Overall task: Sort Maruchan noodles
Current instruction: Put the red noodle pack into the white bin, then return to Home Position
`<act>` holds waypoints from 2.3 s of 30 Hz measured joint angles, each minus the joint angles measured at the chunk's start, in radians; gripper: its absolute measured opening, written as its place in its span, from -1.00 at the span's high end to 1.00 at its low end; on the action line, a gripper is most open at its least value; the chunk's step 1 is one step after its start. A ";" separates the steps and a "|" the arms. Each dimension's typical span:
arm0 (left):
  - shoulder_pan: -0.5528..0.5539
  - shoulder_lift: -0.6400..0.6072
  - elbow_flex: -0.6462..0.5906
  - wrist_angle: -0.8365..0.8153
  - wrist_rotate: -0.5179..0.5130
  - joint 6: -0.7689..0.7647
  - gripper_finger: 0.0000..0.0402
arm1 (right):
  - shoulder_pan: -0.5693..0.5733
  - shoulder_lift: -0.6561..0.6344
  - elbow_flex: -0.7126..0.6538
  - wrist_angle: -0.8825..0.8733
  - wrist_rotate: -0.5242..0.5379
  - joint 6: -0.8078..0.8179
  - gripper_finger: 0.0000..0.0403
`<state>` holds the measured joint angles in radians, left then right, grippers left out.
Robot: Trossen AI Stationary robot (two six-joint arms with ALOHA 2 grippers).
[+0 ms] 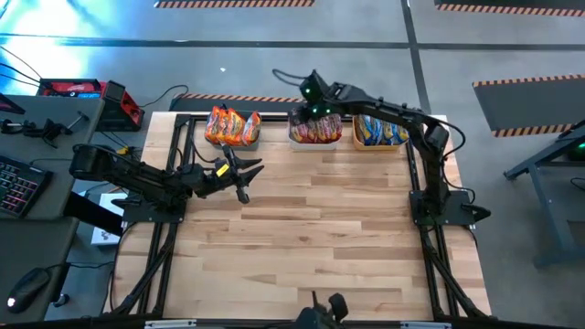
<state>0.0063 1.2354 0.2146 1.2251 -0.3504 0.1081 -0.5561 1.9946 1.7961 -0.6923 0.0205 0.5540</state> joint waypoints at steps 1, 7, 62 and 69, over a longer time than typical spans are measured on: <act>0.000 0.000 0.000 0.000 0.000 0.000 0.61 | 0.009 0.003 -0.007 0.006 0.000 -0.011 0.42; 0.000 0.000 0.000 -0.001 0.006 -0.027 0.61 | 0.020 0.081 -0.013 0.015 0.017 -0.040 0.86; -0.020 0.000 0.000 -0.002 0.023 0.035 0.61 | 0.069 -0.098 -0.639 1.056 -0.059 -0.615 1.00; -0.023 -0.037 0.000 -0.065 0.042 0.039 0.61 | 0.078 -0.281 -0.663 1.014 -0.135 -0.712 1.00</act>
<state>-0.0168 1.1987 0.2150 1.1606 -0.3088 0.1471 -0.4785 1.7133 1.1327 0.3218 -0.1141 -0.1578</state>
